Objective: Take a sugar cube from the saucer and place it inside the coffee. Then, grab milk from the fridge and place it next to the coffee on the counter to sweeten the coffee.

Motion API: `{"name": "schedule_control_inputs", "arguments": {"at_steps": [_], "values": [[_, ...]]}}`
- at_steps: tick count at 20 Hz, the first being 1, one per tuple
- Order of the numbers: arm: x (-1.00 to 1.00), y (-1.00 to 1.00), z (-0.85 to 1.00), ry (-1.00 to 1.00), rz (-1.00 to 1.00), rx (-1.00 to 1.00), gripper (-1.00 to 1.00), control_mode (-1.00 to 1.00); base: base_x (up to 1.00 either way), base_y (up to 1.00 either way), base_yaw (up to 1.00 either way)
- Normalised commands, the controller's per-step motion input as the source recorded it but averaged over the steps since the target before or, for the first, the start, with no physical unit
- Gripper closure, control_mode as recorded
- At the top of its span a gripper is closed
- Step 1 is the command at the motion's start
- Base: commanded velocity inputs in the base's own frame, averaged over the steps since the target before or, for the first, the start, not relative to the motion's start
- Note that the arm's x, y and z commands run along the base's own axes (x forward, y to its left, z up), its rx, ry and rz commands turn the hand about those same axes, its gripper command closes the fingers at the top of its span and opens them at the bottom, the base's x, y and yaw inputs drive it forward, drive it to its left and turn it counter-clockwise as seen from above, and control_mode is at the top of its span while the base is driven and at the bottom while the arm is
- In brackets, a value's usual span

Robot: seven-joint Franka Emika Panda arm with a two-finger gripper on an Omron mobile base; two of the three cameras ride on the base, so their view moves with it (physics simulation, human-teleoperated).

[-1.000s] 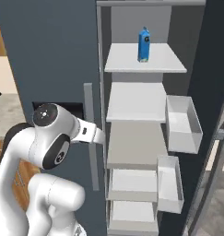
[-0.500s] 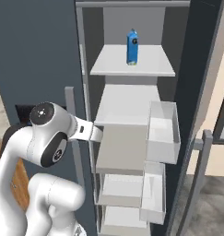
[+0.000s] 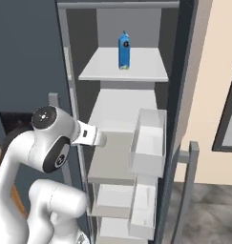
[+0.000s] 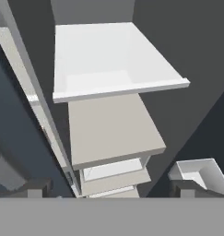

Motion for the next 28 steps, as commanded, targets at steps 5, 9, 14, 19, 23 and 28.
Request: {"name": "schedule_control_inputs", "arguments": {"at_steps": [5,9,14,19,23,28], "values": [[0.00,0.00,0.00,0.00,0.00,0.00,-1.00,1.00,0.04,-0.58,0.06],[0.00,0.00,0.00,0.00,0.00,0.00,-1.00,1.00,0.25,-0.25,0.07],[0.06,0.00,0.56,-0.06,0.00,0.00,-1.00,-1.00,0.09,0.00,0.00],[0.01,0.03,1.00,-0.10,0.00,0.00,-1.00,-1.00,0.00,0.00,0.00],[0.13,0.03,1.00,-0.06,0.00,0.00,-1.00,-1.00,0.00,0.00,0.00],[0.52,0.00,0.94,-0.01,0.00,0.00,-1.00,-1.00,0.00,0.00,0.00]]}}
